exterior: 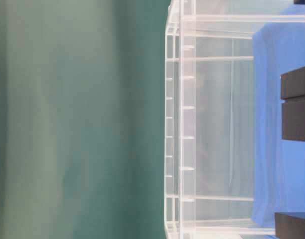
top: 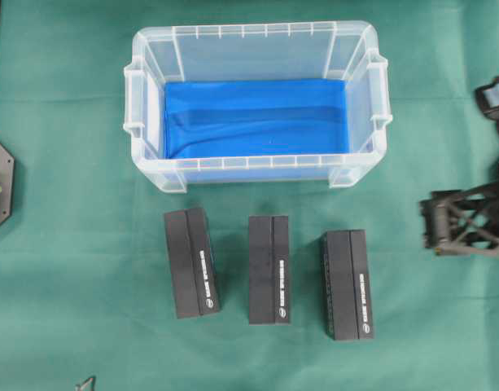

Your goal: Take the box out of the case with the right arm.

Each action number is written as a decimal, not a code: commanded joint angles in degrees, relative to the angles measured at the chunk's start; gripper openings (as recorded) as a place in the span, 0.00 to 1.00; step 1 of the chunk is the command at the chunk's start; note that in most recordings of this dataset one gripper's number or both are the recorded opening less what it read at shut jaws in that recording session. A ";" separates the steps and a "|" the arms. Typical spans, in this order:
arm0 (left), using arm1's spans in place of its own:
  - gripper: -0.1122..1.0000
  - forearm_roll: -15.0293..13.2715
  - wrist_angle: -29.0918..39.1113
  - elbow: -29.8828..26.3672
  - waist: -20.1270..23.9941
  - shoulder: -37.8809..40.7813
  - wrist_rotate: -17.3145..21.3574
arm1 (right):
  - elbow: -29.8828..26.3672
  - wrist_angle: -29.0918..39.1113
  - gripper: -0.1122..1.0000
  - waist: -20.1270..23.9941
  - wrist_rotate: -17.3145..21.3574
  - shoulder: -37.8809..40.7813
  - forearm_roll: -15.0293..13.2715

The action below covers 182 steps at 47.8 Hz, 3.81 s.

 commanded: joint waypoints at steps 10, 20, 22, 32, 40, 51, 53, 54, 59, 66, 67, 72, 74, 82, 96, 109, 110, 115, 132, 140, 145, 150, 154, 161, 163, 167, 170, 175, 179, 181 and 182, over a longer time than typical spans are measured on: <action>0.12 0.18 -0.18 -0.44 0.26 0.35 0.09 | 2.46 0.97 0.89 0.70 0.18 -4.13 -0.26; 0.13 0.18 -0.26 -0.44 0.26 0.35 0.09 | 2.64 0.97 0.89 -3.60 -4.04 -4.22 -1.14; 0.13 0.26 -0.18 -0.44 0.18 0.35 0.09 | 2.64 0.88 0.89 -5.27 -6.15 -4.39 -1.14; 0.13 0.18 -0.18 -0.44 0.26 0.26 0.09 | 3.43 -0.44 0.89 -16.70 -19.34 -4.75 -1.23; 0.13 0.18 -0.18 -0.44 0.26 0.26 0.09 | 3.78 -4.04 0.89 -25.93 -29.27 -5.01 -1.05; 0.13 0.18 -0.26 -0.44 0.26 0.35 0.00 | 3.96 -5.27 0.89 -34.54 -37.62 -5.19 -0.79; 0.12 0.26 -0.26 -0.44 0.18 0.35 0.00 | 4.04 -5.27 0.89 -35.42 -38.50 -5.10 -0.88; 0.13 0.18 -0.18 -0.44 0.18 0.35 0.00 | 4.13 -5.36 0.89 -35.86 -38.94 -5.19 -0.79; 0.13 0.18 -0.18 -0.44 0.18 0.53 0.00 | 4.48 -5.36 0.89 -37.27 -40.43 -5.10 -0.35; 0.13 0.18 -0.26 -0.53 0.26 1.05 0.18 | 4.92 -5.36 0.89 -37.53 -40.78 -5.19 0.18; 0.13 0.18 -0.26 -0.53 0.26 1.05 0.18 | 4.92 -5.36 0.89 -37.53 -40.78 -5.19 0.26; 0.13 0.18 -0.26 -0.53 0.18 1.14 0.26 | 4.92 -5.36 0.89 -37.53 -40.69 -5.19 0.35; 0.13 0.18 -0.18 -0.53 0.26 1.14 0.26 | 4.92 -5.36 0.89 -37.53 -40.69 -5.10 0.35; 0.13 0.26 -0.26 -0.53 0.18 1.14 0.26 | 4.92 -5.36 0.89 -37.53 -40.61 -5.10 0.44; 0.13 0.18 -0.26 -0.53 0.18 1.14 0.09 | 4.92 -5.36 0.89 -37.53 -40.61 -5.10 0.44; 0.13 0.18 -0.18 -0.53 0.26 1.14 0.26 | 4.92 -5.36 0.89 -37.53 -40.61 -5.10 0.44; 0.13 0.18 -0.18 -0.53 0.26 1.14 0.26 | 4.92 -5.36 0.89 -37.53 -40.69 -5.19 0.35; 0.13 0.26 -0.18 -0.53 0.18 1.14 0.26 | 4.92 -5.45 0.89 -37.53 -40.69 -5.19 0.44; 0.13 0.18 -0.18 -0.53 0.26 1.14 0.26 | 4.92 -5.36 0.89 -37.53 -40.69 -5.19 0.44; 0.13 0.26 -0.18 -0.44 0.18 1.14 0.26 | 4.92 -5.36 0.89 -37.53 -40.69 -5.19 0.44; 0.13 0.18 -0.18 -0.53 0.18 1.14 0.26 | 4.92 -5.36 0.89 -37.53 -40.69 -5.19 0.44; 0.12 0.18 -0.18 -0.53 0.18 1.14 0.26 | 4.92 -5.36 0.89 -37.53 -40.69 -5.19 0.44; 0.13 0.26 -0.18 -0.53 0.18 1.14 0.26 | 4.92 -5.36 0.89 -37.53 -40.69 -5.10 0.44; 0.12 0.18 -0.18 -0.44 0.18 1.14 0.26 | 4.92 -5.36 0.89 -37.53 -40.69 -5.10 0.44; 0.13 0.18 -0.18 -0.44 0.18 1.14 0.26 | 4.92 -5.36 0.89 -37.53 -40.69 -5.19 0.44; 0.13 0.18 -0.18 -0.44 0.18 1.14 0.26 | 4.92 -5.36 0.89 -37.53 -40.69 -5.19 0.44; 0.13 0.18 -0.18 -0.44 0.26 1.05 0.26 | 4.92 -5.45 0.89 -37.53 -40.69 -5.19 0.44; 0.12 0.18 -0.18 -0.44 0.18 1.14 0.26 | 4.92 -5.36 0.89 -37.53 -40.78 -5.19 0.44; 0.13 0.26 -0.18 -0.53 0.18 1.05 0.26 | 4.92 -5.45 0.89 -37.53 -40.78 -5.19 0.44; 0.13 0.26 -0.18 -0.44 0.18 1.14 0.26 | 5.01 -5.36 0.89 -37.53 -40.78 -5.10 0.44; 0.13 0.26 -0.18 -0.44 0.26 1.14 0.26 | 4.92 -5.36 0.89 -37.53 -40.78 -5.19 0.44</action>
